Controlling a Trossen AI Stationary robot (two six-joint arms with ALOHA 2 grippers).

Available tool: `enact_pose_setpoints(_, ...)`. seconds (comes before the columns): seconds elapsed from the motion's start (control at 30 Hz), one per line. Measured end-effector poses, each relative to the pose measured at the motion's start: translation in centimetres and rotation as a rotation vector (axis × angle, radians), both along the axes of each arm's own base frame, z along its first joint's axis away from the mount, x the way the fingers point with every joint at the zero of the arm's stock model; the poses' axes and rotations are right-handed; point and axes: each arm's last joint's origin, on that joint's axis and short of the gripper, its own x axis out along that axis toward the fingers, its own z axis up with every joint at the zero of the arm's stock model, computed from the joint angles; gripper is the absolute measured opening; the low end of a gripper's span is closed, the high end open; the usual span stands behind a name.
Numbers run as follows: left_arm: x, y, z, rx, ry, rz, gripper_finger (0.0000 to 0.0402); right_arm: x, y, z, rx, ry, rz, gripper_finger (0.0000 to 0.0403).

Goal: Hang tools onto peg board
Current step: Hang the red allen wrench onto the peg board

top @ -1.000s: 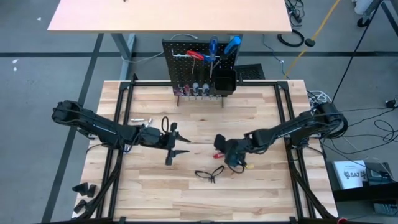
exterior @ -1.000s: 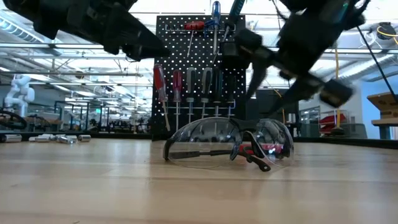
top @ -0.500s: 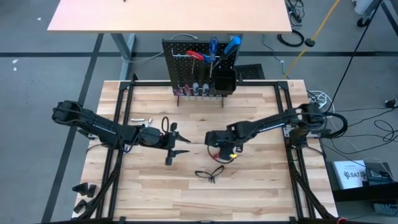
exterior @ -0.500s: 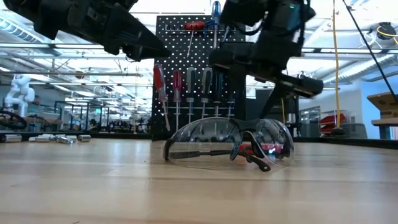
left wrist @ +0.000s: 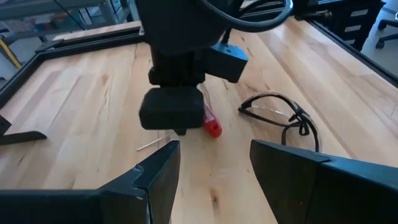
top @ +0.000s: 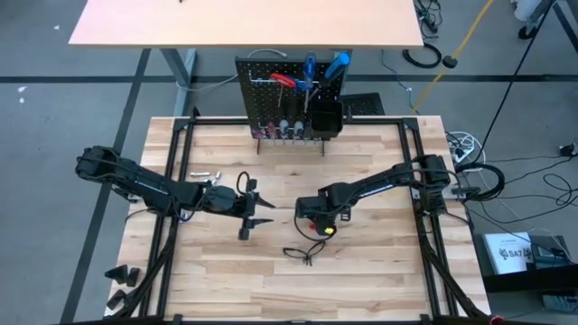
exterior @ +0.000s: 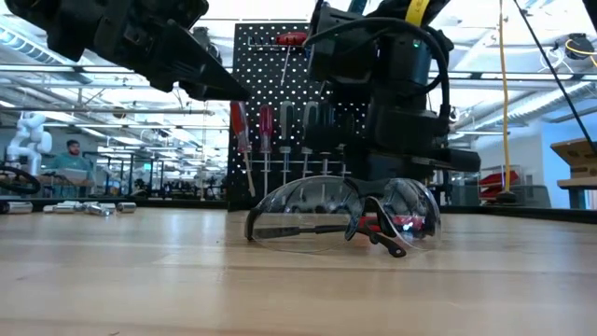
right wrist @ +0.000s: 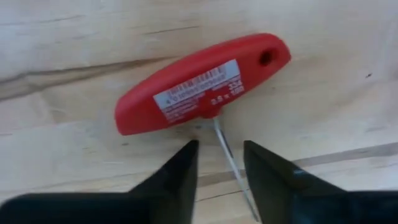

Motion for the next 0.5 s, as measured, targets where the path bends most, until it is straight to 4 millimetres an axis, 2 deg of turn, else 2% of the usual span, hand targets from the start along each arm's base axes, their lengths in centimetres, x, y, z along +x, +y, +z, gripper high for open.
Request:
enact_pose_setpoints(0.17, 0.0, 0.0, 0.0, -0.002, 0.004, 0.001, 0.0202, -0.3, -0.1, 0.1, 0.032, 0.009, -0.109, 0.0015)
enact_pose_setpoints(0.33, 0.0, 0.0, 0.0, -0.019, 0.005, 0.008, 0.0202, -0.3, 0.0, 0.0, 0.114, 0.009, -0.295, 0.0009)
enact_pose_setpoints(0.5, 0.0, 0.0, 0.0, -0.024, 0.003, 0.008, 0.0202, -1.4, 0.1, 1.8, 0.17, 0.007, -0.511, 0.0003)
